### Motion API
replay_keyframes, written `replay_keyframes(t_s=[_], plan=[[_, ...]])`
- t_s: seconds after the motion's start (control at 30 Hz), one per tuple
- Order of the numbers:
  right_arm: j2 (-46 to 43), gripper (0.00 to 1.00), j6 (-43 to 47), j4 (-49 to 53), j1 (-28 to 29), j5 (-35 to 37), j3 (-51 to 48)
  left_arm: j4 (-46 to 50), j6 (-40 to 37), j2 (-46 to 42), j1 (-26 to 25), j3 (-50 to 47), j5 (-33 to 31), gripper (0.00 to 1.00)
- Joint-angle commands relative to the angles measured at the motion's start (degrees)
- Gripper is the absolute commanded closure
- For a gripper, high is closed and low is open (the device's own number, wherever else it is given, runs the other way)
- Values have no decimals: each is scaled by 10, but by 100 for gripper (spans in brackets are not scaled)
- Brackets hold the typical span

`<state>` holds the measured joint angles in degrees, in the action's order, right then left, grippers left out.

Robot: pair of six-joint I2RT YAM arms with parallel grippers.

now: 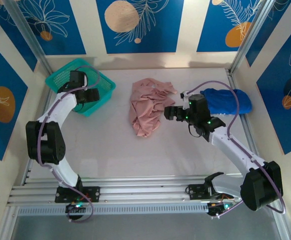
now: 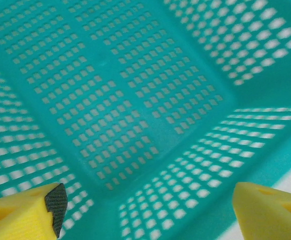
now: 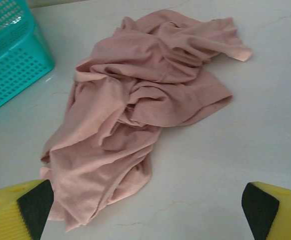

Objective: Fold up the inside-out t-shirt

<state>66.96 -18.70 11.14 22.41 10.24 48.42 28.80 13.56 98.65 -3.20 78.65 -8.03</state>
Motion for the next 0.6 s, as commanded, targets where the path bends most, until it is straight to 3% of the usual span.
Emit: replay_keyframes(t_s=[0.0,0.23,0.4,0.57], plan=[[-8,1,-8,-13,7,-10,6,1,0,-42,23,-29,-104,14],[5,1,-11,-19,8,-15,2,6,-9,-7,62,-48,-102,13],[12,1,-14,-22,10,-21,1,22,-40,18,90,-40,-178,13],[23,1,-15,-21,10,-29,5,36,-54,31,152,-9,-262,12]])
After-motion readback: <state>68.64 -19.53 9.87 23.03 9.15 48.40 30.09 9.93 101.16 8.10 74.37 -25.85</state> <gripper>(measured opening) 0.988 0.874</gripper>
